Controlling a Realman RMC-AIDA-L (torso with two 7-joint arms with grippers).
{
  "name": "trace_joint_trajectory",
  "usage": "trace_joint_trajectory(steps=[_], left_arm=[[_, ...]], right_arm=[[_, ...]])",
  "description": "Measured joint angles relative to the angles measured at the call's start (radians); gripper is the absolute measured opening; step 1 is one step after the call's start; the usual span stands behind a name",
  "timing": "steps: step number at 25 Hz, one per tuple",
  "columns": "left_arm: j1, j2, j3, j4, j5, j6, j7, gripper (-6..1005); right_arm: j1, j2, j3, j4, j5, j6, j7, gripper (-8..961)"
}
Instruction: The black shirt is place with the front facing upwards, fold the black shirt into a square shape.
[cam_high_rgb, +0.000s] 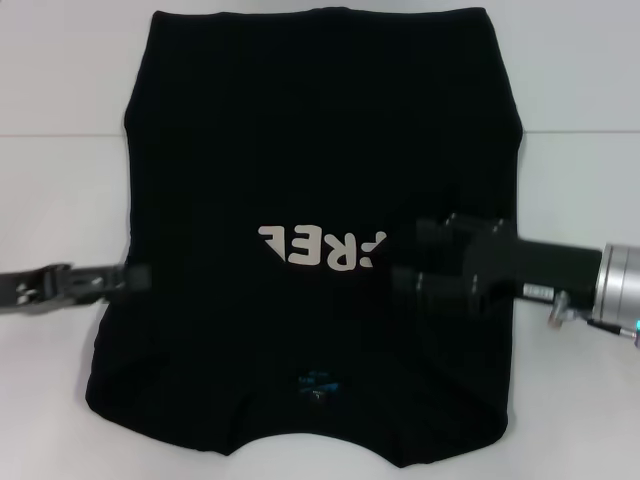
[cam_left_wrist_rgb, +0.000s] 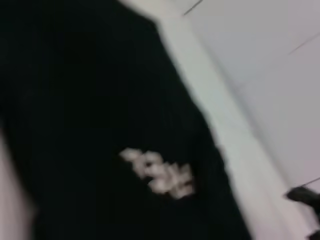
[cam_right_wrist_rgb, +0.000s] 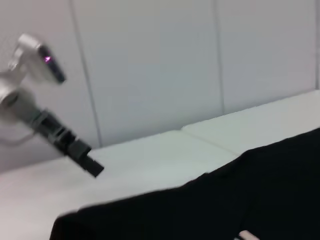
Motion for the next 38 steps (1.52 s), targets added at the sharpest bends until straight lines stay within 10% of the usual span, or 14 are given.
trace_joint_trajectory(steps=[10, 20, 38], left_arm=[[-0.041, 0.014, 0.001, 0.096, 0.3, 0.022, -0.198, 737], [-0.052, -0.077, 0.092, 0.281, 0.412, -0.004, -0.191, 736], [-0.063, -0.117, 0.172, 0.276, 0.492, -0.097, -0.191, 736]], right_arm=[[-0.088, -0.006, 0.011, -0.04, -0.029, -0.045, -0.077, 795], [-0.112, -0.014, 0.024, -0.04, -0.029, -0.05, -0.07, 794], [-0.121, -0.01, 0.024, -0.037, -0.021, -0.074, -0.069, 796]])
